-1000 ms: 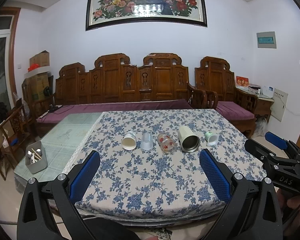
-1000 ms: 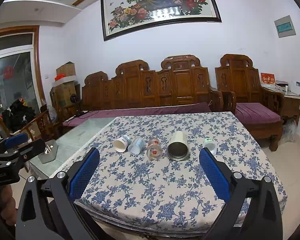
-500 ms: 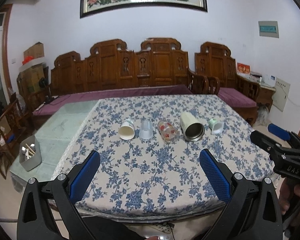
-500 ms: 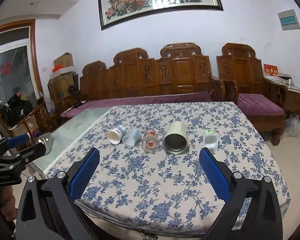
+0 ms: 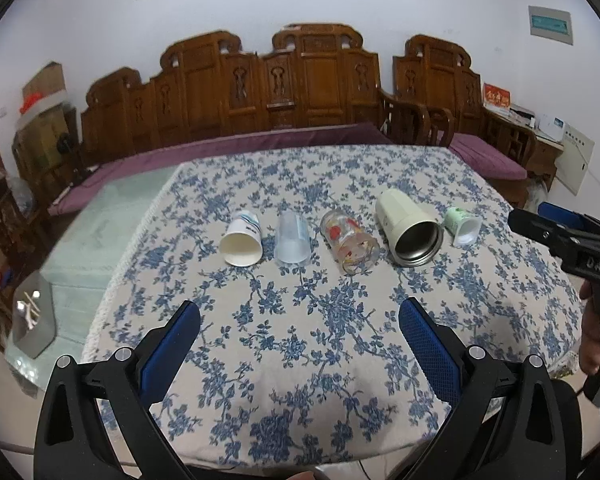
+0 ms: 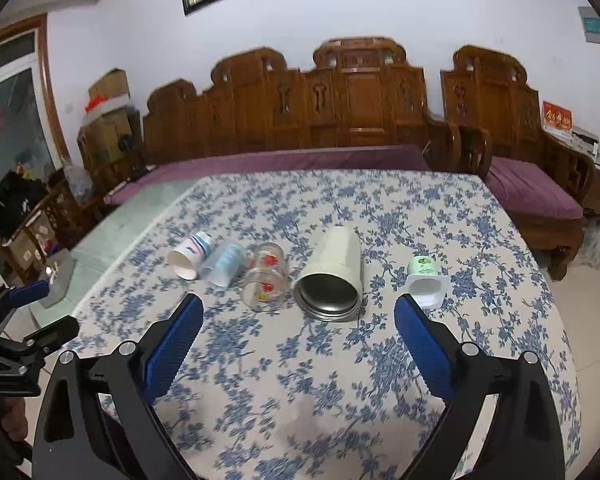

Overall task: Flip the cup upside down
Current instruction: 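Move the right tool to the cream tumbler and close around its body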

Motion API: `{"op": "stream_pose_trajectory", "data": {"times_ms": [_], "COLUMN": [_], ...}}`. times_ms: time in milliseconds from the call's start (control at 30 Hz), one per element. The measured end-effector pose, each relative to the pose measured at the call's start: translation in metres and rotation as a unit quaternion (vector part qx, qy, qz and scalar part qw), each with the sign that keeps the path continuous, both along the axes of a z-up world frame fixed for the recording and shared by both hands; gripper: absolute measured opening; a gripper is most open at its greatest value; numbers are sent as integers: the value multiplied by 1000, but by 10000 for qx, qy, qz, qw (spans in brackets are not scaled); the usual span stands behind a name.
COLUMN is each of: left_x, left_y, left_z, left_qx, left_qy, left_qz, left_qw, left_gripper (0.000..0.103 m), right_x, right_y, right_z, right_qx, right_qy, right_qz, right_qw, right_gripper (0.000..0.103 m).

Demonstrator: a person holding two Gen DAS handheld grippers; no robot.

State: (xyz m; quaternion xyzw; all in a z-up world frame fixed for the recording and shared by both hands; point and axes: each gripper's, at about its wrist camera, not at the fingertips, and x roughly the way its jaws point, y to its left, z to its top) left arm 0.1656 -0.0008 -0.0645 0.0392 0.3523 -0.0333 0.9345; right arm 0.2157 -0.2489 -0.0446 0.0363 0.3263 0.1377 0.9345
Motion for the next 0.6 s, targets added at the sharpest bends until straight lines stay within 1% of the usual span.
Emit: {"op": "stream_pose_trajectory", "data": {"times_ms": [233, 333, 433, 600], "left_x": [43, 61, 77, 101], "left_y": [7, 9, 11, 15], "left_z": [-17, -24, -29, -43], "left_qx": [-136, -133, -164, -232], "left_qy": [334, 432, 509, 669], "left_qz": [-100, -144, -162, -186], "left_qw": [9993, 9989, 9984, 9973], "left_gripper": [96, 96, 96, 96], "right_x": [67, 97, 127, 180], "right_y": [2, 5, 10, 16], "right_z": [-23, -32, -43, -70], "right_qx": [-82, -106, -144, -167], "right_qy": [574, 857, 1120, 1685], "right_qz": [72, 90, 99, 28], "right_qw": [9983, 9962, 9936, 9856], "right_gripper": [95, 94, 94, 94]}}
